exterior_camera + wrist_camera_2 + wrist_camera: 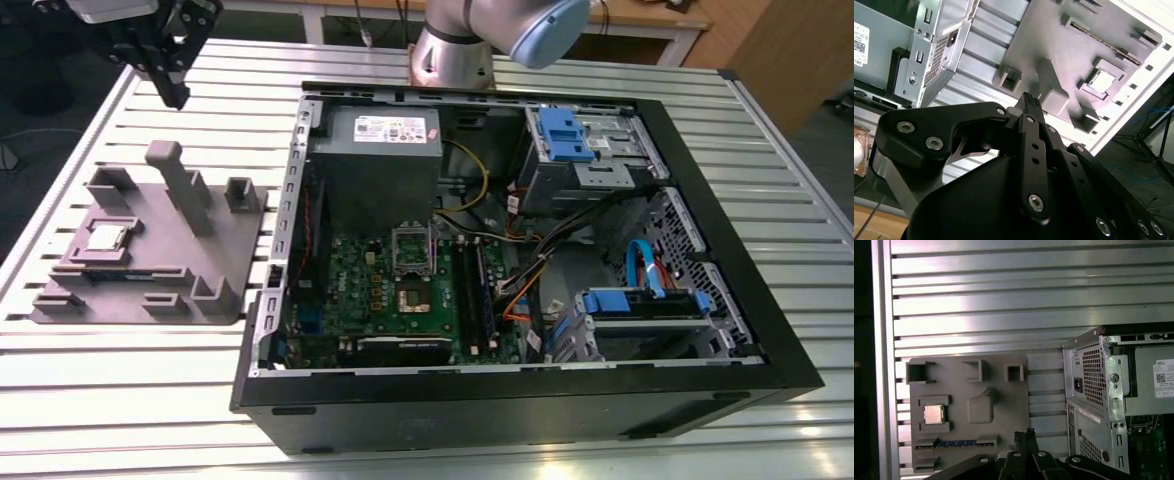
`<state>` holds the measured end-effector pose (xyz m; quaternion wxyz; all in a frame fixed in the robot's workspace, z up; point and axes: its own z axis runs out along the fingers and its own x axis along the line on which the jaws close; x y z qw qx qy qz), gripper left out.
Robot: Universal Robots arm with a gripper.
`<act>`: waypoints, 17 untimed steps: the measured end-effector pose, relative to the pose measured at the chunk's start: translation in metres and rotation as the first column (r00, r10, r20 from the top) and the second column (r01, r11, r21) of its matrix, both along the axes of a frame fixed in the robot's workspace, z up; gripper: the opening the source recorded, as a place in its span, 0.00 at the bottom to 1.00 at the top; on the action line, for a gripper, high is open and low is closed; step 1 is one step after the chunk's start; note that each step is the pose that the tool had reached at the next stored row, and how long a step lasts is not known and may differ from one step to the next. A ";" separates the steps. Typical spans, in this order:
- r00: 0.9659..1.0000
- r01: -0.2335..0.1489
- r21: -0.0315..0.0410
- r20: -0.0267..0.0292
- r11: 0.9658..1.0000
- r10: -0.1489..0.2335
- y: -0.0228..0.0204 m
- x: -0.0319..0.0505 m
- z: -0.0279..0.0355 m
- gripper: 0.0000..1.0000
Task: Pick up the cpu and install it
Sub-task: 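Reach for the cpu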
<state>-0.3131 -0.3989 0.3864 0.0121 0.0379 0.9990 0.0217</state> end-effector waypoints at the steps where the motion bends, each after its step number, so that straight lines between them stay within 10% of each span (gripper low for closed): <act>1: 1.000 0.000 0.000 0.000 1.000 0.000 0.0000 -0.0016 -0.0001 0.10; 17: 1.000 0.000 0.007 -0.027 1.000 0.000 0.0000 -0.0234 -0.0015 0.10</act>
